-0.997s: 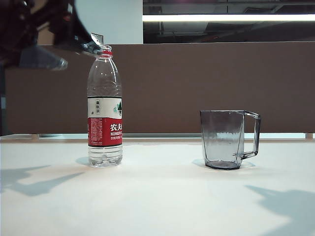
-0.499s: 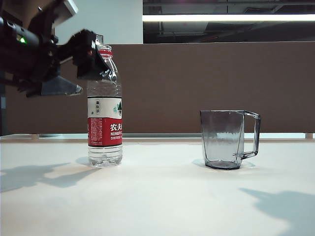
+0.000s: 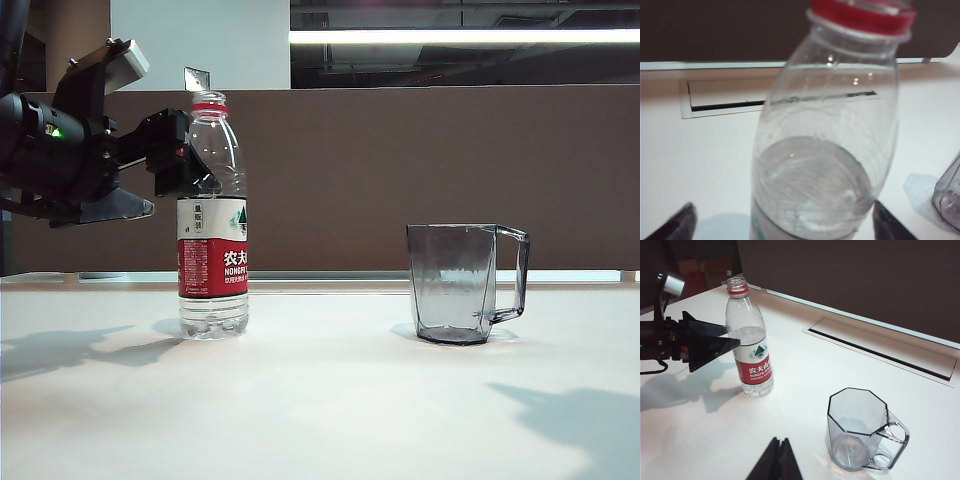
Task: Pick up the mineral water bottle with the left hand on the table and pour water into the mug until it's half full.
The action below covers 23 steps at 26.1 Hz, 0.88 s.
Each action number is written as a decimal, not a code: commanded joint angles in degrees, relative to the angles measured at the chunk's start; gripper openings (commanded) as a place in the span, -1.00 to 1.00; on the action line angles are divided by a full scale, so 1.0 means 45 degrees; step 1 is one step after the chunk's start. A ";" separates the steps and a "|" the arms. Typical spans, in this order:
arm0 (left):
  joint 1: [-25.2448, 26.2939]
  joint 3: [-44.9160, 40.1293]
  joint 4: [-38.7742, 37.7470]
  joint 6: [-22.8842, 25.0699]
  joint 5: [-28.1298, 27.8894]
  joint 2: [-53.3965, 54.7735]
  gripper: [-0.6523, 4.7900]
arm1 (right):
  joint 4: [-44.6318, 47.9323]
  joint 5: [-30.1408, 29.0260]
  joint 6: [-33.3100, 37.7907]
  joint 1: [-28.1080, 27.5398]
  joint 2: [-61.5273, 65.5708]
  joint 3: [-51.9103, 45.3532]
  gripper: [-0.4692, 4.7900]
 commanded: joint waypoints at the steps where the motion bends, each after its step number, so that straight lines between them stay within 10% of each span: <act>1: -0.0015 0.0058 0.0772 -0.0029 0.0044 0.0185 1.00 | 0.0170 -0.0029 0.0000 -0.0010 -0.0015 0.0078 -0.83; 23: -0.0423 0.1307 0.1817 -0.0024 0.0044 0.2793 1.00 | 0.0117 -0.0029 0.0000 -0.0010 -0.0010 0.0073 -0.83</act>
